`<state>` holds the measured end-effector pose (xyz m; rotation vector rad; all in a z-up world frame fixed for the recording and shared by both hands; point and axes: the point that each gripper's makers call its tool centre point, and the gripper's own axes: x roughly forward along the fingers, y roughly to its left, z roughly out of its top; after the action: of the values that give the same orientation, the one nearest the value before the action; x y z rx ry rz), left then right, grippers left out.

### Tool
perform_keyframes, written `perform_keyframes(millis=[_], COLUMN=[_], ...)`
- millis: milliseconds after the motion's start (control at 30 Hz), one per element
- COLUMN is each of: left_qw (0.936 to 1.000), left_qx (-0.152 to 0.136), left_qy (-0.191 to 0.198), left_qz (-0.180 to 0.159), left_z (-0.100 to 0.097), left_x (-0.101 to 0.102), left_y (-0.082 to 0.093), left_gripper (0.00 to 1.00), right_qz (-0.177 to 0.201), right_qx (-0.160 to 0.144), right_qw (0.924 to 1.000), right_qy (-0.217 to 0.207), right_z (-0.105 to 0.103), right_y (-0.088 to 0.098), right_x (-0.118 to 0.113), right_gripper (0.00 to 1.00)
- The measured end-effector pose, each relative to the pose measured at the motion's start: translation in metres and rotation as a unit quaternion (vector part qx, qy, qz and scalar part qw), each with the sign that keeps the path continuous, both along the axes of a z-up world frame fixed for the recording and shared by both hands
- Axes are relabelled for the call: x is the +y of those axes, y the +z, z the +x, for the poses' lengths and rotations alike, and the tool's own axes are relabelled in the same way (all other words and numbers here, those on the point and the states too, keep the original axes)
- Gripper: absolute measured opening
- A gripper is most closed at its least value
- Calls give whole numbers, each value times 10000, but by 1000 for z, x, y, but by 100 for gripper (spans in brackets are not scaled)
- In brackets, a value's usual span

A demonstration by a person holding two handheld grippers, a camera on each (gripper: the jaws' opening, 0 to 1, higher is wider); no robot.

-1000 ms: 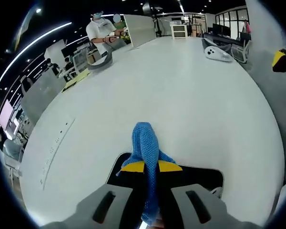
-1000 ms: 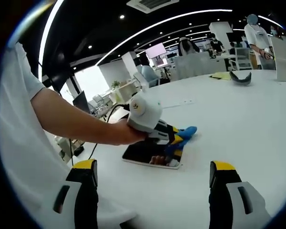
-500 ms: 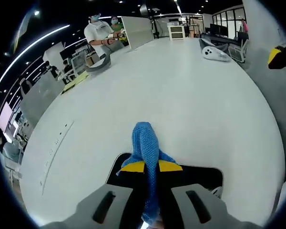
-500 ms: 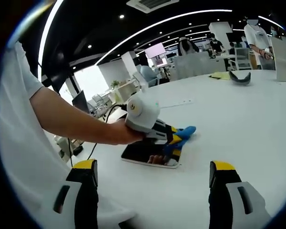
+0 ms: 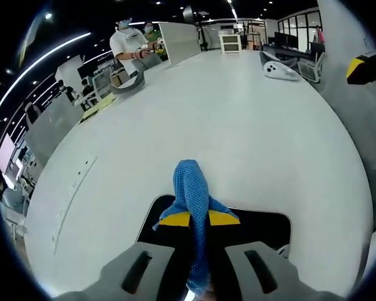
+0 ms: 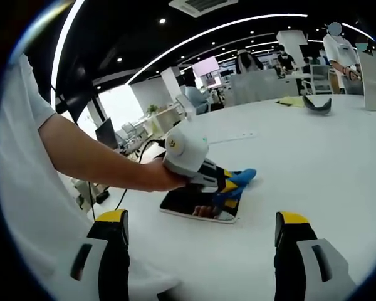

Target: Wipe the mirror surface with the cleaning cloth until all visible marks leave the cleaned area.

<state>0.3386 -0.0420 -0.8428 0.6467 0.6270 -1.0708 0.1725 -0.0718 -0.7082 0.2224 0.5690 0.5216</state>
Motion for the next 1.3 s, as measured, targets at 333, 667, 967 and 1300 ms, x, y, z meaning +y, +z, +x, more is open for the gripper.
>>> perform_keyframes(millis=[333,667,967,1300], left_qw=[10000,10000,10000,10000], left_qx=[43,42,20,55], left_qy=[57,68,50,76], left_qz=[-6,22,29,26], left_z=[-2,-3,-5,-4], left_x=[6,12,18,23], left_y=[1,0,0,0], left_gripper=[5,5,5,5], right_qz=[-12,-32,-79,-52], right_qx=[-7,-49,-16,-62], right_qw=[10000,10000,10000,10000], right_qy=[5,7,36,56], right_z=[-1,0,-1,1], right_y=[-1,2,0,2], right_x=[-2,-1,1,3], right_gripper=[96,96,96,96])
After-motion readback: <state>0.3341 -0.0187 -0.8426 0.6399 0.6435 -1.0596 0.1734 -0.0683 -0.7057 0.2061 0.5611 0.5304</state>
